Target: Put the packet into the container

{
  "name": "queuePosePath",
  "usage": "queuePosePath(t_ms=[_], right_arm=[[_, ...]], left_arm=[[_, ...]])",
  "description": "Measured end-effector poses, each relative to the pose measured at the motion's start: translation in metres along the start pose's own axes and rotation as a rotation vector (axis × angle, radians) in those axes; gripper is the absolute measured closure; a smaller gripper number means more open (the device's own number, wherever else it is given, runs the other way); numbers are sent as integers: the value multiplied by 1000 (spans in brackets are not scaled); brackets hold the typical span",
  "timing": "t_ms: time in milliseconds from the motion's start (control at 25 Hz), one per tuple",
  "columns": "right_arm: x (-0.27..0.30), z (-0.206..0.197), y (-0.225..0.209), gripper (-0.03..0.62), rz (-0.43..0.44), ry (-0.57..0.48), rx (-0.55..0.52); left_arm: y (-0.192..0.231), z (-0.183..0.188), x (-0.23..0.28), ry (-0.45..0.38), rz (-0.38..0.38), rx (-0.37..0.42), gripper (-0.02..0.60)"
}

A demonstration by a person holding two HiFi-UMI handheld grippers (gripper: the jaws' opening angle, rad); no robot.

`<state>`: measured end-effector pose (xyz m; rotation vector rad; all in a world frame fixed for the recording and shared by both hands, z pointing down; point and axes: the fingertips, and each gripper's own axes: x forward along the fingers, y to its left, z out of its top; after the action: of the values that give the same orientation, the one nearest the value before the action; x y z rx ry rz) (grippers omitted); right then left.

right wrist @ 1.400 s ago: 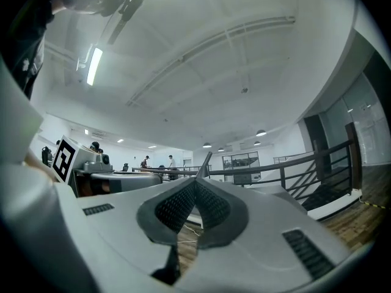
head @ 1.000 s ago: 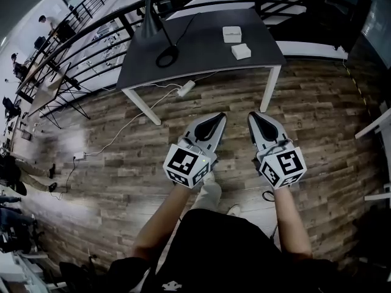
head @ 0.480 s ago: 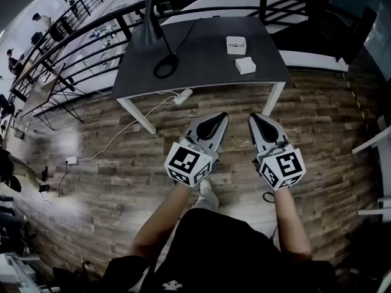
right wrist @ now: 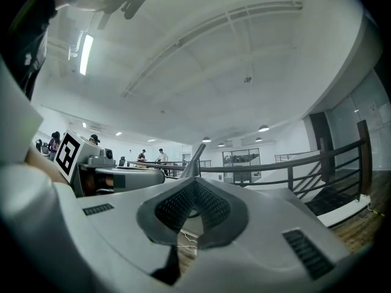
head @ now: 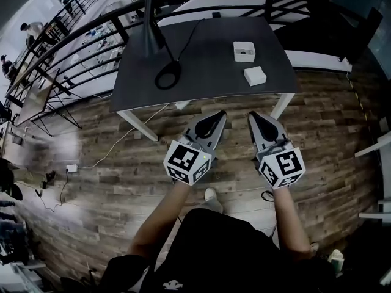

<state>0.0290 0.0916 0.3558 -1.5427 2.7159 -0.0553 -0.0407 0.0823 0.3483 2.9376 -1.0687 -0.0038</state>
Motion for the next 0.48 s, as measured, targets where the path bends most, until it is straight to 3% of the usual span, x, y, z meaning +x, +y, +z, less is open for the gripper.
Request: queuePosePath(t_ms=[480], right_arm=[[65,-11,-8,589,-48,14,15]], left_arm=[[68,-3,11,7,-36,5,575]])
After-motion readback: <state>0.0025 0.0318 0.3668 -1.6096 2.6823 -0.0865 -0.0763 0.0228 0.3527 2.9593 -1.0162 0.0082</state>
